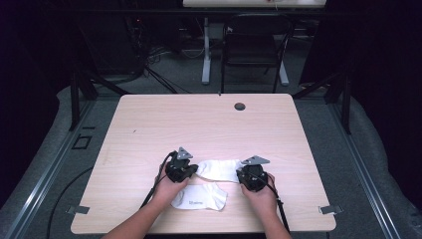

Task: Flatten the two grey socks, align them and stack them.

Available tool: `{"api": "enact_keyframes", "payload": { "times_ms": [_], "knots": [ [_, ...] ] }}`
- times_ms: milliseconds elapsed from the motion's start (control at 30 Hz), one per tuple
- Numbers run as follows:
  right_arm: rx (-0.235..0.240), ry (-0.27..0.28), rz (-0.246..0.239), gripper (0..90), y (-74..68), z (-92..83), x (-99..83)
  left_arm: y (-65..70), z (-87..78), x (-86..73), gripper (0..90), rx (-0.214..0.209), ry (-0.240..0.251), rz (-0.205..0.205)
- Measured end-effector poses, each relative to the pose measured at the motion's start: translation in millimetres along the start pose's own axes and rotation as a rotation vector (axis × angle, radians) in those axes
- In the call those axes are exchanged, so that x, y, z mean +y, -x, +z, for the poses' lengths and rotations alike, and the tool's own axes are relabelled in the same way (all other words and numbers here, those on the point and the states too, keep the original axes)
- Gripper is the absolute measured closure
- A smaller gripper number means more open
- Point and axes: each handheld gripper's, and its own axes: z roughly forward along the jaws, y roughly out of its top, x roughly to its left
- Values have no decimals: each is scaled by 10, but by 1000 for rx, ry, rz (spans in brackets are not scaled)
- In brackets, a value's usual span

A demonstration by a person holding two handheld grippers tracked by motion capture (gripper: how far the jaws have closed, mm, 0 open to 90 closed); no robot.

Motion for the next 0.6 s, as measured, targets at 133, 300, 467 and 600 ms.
{"api": "enact_keyframes", "payload": {
  "times_ms": [133, 300, 467, 600],
  "knots": [
    [19, -7, 41, 776, 2, 6, 11, -49, -18, -6, 889, 5, -5, 0],
    [29, -6, 45, 771, -2, 4, 10, -73, -34, -22, 874, 4, -1, -22],
    [52, 19, 36, 724, 5, -70, -2, -85, -82, 13, 780, 2, 18, -60],
    [41, 76, 44, 697, 43, -176, 33, -87, -115, 47, 736, 11, 38, -64]
  ]
}}
